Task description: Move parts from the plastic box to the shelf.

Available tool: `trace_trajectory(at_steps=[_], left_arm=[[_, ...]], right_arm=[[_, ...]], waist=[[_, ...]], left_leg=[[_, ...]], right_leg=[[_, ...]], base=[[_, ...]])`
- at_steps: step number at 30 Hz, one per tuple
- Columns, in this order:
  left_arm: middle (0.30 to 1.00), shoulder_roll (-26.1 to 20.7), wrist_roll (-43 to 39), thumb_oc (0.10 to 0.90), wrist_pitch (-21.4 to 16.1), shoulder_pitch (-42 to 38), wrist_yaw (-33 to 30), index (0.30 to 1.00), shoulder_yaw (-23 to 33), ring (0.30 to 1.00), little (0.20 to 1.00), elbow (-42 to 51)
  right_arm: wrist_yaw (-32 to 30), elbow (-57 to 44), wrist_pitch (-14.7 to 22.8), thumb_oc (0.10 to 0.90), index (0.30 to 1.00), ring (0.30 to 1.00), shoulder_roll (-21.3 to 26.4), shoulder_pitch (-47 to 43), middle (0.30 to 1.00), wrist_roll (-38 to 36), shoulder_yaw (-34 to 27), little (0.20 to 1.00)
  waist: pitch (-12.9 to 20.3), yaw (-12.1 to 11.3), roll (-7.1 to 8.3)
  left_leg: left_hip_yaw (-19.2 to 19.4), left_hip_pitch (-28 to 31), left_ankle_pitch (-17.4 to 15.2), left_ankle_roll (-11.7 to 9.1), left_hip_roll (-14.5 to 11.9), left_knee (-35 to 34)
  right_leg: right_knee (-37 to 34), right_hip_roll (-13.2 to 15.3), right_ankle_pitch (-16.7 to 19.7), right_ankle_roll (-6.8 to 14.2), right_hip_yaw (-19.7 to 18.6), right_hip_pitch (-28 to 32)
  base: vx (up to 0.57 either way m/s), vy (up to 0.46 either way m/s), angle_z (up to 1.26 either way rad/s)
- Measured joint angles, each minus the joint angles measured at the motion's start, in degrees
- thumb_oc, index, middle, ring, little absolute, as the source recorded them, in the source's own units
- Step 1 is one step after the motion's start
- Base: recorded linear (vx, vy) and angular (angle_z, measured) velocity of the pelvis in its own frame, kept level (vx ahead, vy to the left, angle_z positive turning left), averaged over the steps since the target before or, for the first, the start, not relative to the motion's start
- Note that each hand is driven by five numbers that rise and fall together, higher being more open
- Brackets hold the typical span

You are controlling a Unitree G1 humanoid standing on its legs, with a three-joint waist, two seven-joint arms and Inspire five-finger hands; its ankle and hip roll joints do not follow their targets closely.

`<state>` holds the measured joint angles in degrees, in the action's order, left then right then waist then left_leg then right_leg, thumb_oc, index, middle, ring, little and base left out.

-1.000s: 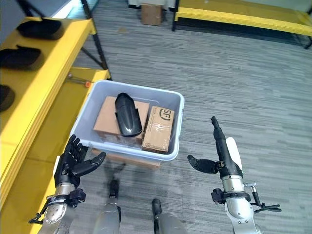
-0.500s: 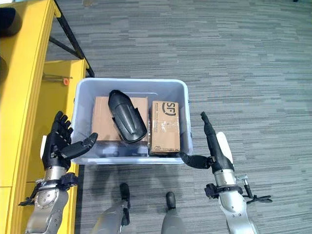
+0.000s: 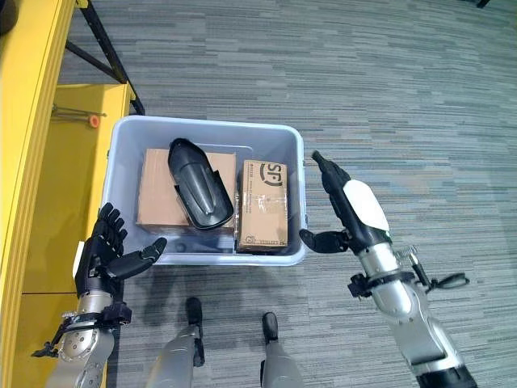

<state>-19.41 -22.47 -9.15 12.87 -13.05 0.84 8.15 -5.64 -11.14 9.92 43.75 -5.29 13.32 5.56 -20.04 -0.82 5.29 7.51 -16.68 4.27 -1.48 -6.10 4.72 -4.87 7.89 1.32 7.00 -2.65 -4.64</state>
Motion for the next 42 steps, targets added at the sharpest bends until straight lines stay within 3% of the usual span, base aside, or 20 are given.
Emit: trace_trajectory(at_steps=[2,10,14,18,24,42], left_arm=[[1.0,-0.22,-1.45,0.9,-0.02,-1.09,0.09,1.0,-1.06,1.0,1.0,0.53],[1.0,-3.53,-2.02,0.9,-0.01,-4.43,-0.3,1.0,-1.6,1.0,1.0,1.56],[1.0,-4.55,-2.02,0.9,-0.02,-7.21,-0.54,1.0,-1.59,1.0,1.0,2.58],[1.0,-4.51,-2.02,0.9,-0.08,-9.12,-1.79,1.0,-1.56,1.0,1.0,4.25],[1.0,-4.5,-2.02,0.9,-0.15,-12.09,-3.04,1.0,-1.86,1.0,1.0,5.1],[1.0,-4.4,-1.99,0.9,-2.08,-14.59,-5.67,1.0,-3.56,1.0,1.0,6.64]], right_arm=[[0.37,0.69,-0.21,0.9,1.0,1.0,2.55,-4.78,1.0,0.0,3.35,1.0],[0.75,5.74,-0.88,0.9,1.0,1.0,1.83,-12.77,1.0,-0.48,7.58,1.0],[0.86,9.11,-2.15,0.9,1.0,1.0,2.19,-14.82,1.0,-0.56,8.49,1.0],[0.82,11.39,-3.01,0.9,1.0,1.0,1.77,-17.53,1.0,-0.55,10.94,1.0],[-0.2,16.09,-3.81,0.9,1.0,1.0,-2.0,-24.4,1.0,-0.27,15.13,1.0],[-2.71,21.21,-6.49,0.9,1.0,1.0,-7.49,-26.32,1.0,1.78,16.22,1.0]], waist=[[-0.79,-0.97,0.4],[-4.48,-5.7,0.53],[-6.26,-5.75,-0.25],[-7.27,-7.32,-0.21],[-7.8,-7.66,-0.1],[-8.14,-8.37,-0.05]], left_leg=[[-0.94,-0.55,0.24,-0.35,-0.06,0.12],[-4.0,-2.63,0.41,-0.58,0.38,1.03],[-6.67,-4.66,0.69,-0.92,0.92,1.93],[-7.5,-5.27,0.74,-0.99,1.18,2.05],[-7.95,-5.66,0.8,-1.05,1.3,2.07],[-9.44,-7.46,0.98,-1.24,1.52,2.33]], right_leg=[[0.0,-0.25,0.01,-0.03,0.91,-0.11],[0.0,-0.59,-0.22,-0.32,3.98,0.16],[0.01,-0.84,-0.46,-0.49,6.63,0.17],[0.0,-0.79,-0.48,-0.5,7.45,-0.03],[0.0,-0.83,-0.53,-0.5,7.96,-0.1],[-0.01,-1.07,-0.84,-0.64,9.49,-0.94]], base=[[0.01,-0.068,0.2],[0.0,-0.054,0.2],[0.0,-0.041,0.32],[0.0,-0.017,0.11],[0.0,-0.004,0.03],[0.0,0.002,0.04]])
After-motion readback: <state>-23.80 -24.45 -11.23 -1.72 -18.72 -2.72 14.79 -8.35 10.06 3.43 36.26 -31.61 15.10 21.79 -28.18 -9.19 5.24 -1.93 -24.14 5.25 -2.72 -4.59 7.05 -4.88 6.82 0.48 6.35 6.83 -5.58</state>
